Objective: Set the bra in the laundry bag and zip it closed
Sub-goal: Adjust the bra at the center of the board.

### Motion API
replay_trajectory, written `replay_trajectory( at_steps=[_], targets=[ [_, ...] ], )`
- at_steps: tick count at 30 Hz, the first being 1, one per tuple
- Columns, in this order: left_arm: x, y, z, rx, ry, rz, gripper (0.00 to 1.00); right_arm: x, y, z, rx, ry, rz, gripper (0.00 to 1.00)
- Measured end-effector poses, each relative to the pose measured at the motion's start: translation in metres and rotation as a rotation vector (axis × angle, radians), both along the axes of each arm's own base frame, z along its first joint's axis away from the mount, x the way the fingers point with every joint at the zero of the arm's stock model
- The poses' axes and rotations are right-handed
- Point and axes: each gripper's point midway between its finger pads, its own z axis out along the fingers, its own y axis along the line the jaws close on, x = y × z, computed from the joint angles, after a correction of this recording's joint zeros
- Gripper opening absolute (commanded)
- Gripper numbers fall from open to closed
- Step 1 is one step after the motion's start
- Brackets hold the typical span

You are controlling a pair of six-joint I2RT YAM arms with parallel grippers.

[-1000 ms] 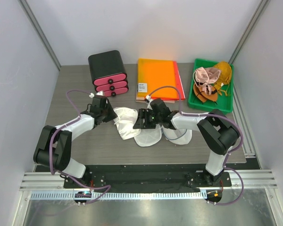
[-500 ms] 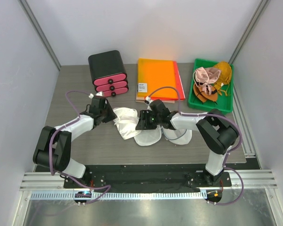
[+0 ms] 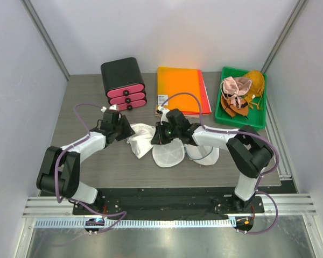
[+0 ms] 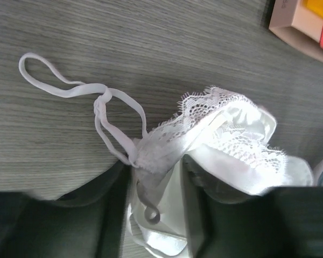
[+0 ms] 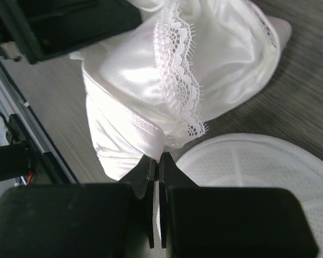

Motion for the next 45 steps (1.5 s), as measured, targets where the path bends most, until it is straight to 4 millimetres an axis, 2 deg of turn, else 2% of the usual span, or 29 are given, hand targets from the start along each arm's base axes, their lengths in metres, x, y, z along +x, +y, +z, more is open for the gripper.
replay_trajectory(
  at_steps=[2, 5, 9, 13, 16, 18, 21, 27, 30, 31, 33, 34, 37, 40, 45],
  targets=[
    [-0.001, 0.001, 0.001, 0.006, 0.0, -0.002, 0.67, 0.001, 0.004, 0.014, 0.018, -0.037, 0.029, 0.01],
    [-0.002, 0.005, 0.004, 0.018, -0.005, 0.011, 0.72, 0.001, 0.006, 0.029, 0.038, -0.084, 0.059, 0.01],
    [-0.001, 0.014, 0.021, 0.042, -0.054, 0.037, 0.76, 0.001, 0.01, 0.038, 0.043, -0.109, 0.101, 0.01],
    [0.004, 0.02, 0.041, 0.039, -0.116, 0.059, 0.7, 0.0, 0.012, 0.043, 0.043, -0.128, 0.144, 0.01],
    [0.01, 0.016, 0.043, 0.028, -0.112, 0.036, 0.66, -0.003, 0.012, 0.043, 0.041, -0.132, 0.169, 0.01],
    [0.021, 0.007, 0.039, 0.018, -0.09, -0.01, 0.63, -0.006, 0.012, 0.042, 0.041, -0.128, 0.188, 0.01],
    [0.033, -0.007, 0.029, -0.003, -0.059, -0.085, 0.55, -0.009, 0.012, 0.041, 0.043, -0.122, 0.204, 0.01],
    [0.023, -0.011, 0.017, 0.001, -0.033, -0.148, 0.49, -0.01, 0.009, 0.043, 0.063, -0.103, 0.222, 0.01],
    [0.018, -0.009, 0.014, 0.008, -0.029, -0.151, 0.41, -0.009, 0.006, 0.045, 0.076, -0.094, 0.228, 0.01],
    [0.018, -0.009, 0.013, 0.01, -0.028, -0.154, 0.33, -0.009, 0.006, 0.045, 0.079, -0.092, 0.232, 0.01],
    [0.019, -0.01, 0.013, 0.009, -0.032, -0.161, 0.28, -0.009, 0.005, 0.046, 0.085, -0.093, 0.241, 0.01],
    [0.02, -0.011, 0.011, 0.008, -0.032, -0.165, 0.22, -0.009, 0.005, 0.046, 0.086, -0.094, 0.245, 0.01],
    [0.021, -0.013, 0.0, 0.006, -0.014, -0.177, 0.12, -0.011, 0.005, 0.048, 0.096, -0.099, 0.268, 0.01],
    [0.021, -0.015, -0.008, 0.004, -0.002, -0.194, 0.07, -0.013, 0.005, 0.048, 0.101, -0.104, 0.289, 0.01],
    [0.029, -0.024, 0.002, -0.02, -0.068, -0.244, 0.06, -0.021, 0.003, 0.048, 0.113, -0.103, 0.328, 0.01]
  ],
)
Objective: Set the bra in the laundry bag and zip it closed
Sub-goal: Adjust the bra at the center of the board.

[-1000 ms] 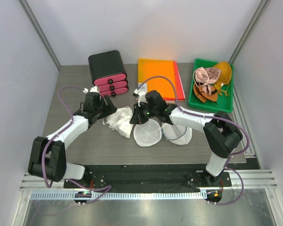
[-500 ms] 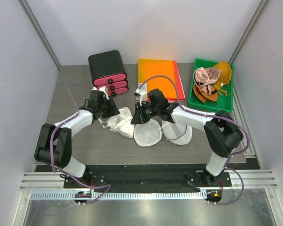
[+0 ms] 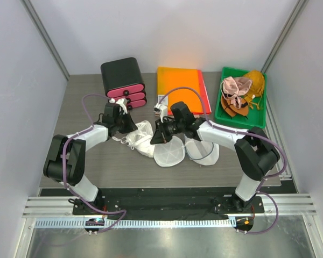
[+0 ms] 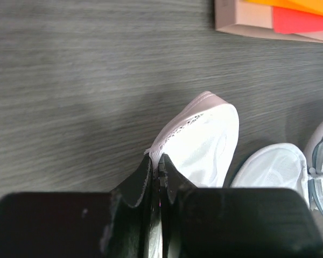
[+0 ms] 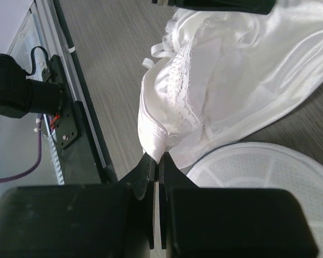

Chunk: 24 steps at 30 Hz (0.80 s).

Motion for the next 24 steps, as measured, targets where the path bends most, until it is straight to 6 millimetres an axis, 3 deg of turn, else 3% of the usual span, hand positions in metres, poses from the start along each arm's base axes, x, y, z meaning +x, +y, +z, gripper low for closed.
replay_trajectory(
  at_steps=[4, 8, 13, 16, 20, 24],
  targets=[
    [0.0, -0.009, 0.004, -0.032, -0.035, -0.057, 0.05, -0.01, -0.003, 0.008, 0.008, -0.001, 0.025, 0.01],
    [-0.005, -0.017, 0.006, -0.066, -0.056, -0.118, 0.06, -0.005, -0.002, 0.012, 0.013, -0.014, 0.017, 0.01],
    [-0.015, -0.02, -0.001, -0.082, -0.043, -0.148, 0.07, 0.036, 0.009, 0.004, 0.013, -0.01, -0.05, 0.01],
    [-0.016, -0.021, -0.002, -0.084, -0.042, -0.152, 0.16, 0.061, 0.009, -0.01, -0.007, 0.001, -0.107, 0.01],
    [-0.015, -0.019, 0.0, -0.075, -0.051, -0.15, 0.47, 0.08, 0.006, -0.026, -0.027, 0.02, -0.147, 0.01],
    [-0.012, -0.015, 0.008, -0.053, -0.081, -0.131, 0.66, 0.092, 0.004, -0.031, -0.036, 0.022, -0.169, 0.01]
  ],
)
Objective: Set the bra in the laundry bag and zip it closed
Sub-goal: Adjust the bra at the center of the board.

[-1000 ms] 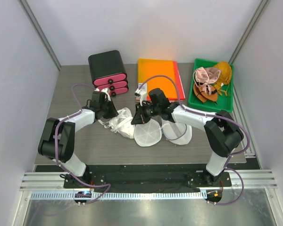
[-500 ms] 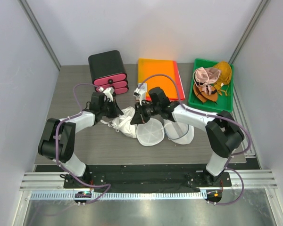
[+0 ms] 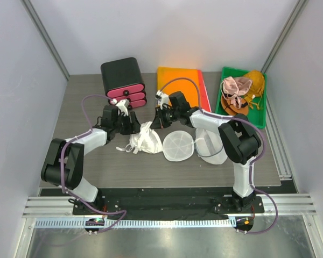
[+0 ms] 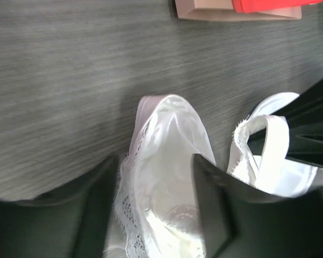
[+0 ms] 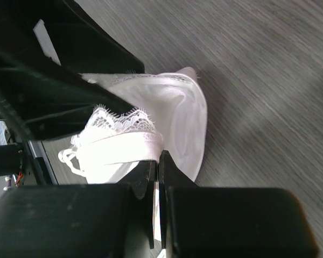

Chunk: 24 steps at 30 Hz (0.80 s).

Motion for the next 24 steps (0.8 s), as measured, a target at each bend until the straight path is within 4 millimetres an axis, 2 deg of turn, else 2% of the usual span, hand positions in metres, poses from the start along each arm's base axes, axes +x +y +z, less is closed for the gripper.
replay_trajectory(
  at_steps=[4, 5, 12, 18, 24],
  targets=[
    [0.006, 0.007, 0.016, 0.016, -0.055, 0.038, 0.77, 0.005, 0.0, 0.002, 0.004, -0.006, -0.004, 0.01],
    [0.008, 0.008, 0.02, 0.016, -0.066, 0.044, 0.83, 0.005, 0.001, 0.003, 0.004, -0.006, -0.004, 0.01],
    [0.006, 0.001, 0.03, -0.038, -0.096, -0.002, 0.83, 0.007, 0.003, 0.008, 0.01, -0.011, -0.001, 0.01],
    [-0.001, -0.005, 0.028, -0.066, -0.095, -0.049, 0.84, 0.01, 0.008, -0.003, -0.002, 0.028, 0.002, 0.01],
    [-0.004, -0.001, 0.02, -0.056, -0.076, -0.027, 0.78, 0.016, 0.012, -0.018, -0.028, 0.06, -0.014, 0.01]
  ],
)
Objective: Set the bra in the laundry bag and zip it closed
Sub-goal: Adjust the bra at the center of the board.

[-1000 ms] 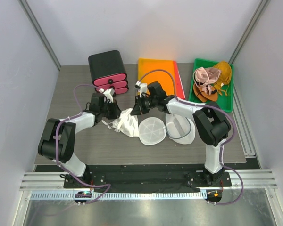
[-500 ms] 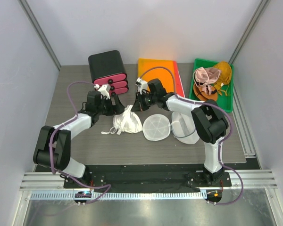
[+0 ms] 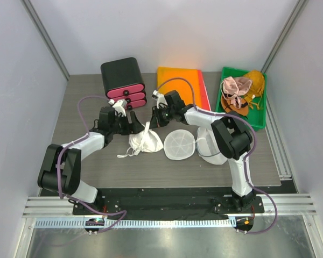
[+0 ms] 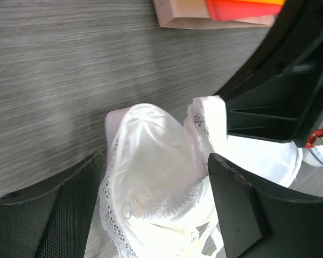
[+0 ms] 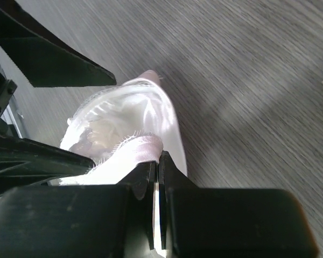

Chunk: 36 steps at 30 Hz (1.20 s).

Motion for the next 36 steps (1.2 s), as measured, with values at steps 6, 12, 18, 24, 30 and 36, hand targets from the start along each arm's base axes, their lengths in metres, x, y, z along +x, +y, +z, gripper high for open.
replay_trajectory(
  at_steps=[6, 12, 18, 24, 30, 36],
  targets=[
    [-0.002, 0.014, 0.014, 0.009, -0.024, 0.106, 0.75, -0.001, -0.003, -0.005, -0.022, 0.014, -0.011, 0.01],
    [-0.008, 0.005, 0.059, -0.079, -0.119, 0.083, 0.82, -0.006, -0.007, -0.01, -0.029, 0.026, -0.011, 0.01],
    [-0.019, -0.014, 0.046, -0.082, -0.072, 0.016, 0.82, -0.014, -0.01, -0.008, -0.025, 0.037, -0.004, 0.01],
    [-0.028, -0.023, 0.007, -0.02, 0.016, -0.038, 0.81, -0.017, -0.007, 0.005, 0.007, 0.027, 0.021, 0.01],
    [-0.029, -0.022, -0.002, 0.009, 0.02, -0.059, 0.51, -0.019, -0.005, 0.008, 0.019, 0.027, 0.037, 0.01],
    [-0.035, -0.021, 0.001, -0.007, 0.025, -0.047, 0.11, -0.009, 0.002, 0.025, 0.034, -0.002, 0.041, 0.02]
  ],
)
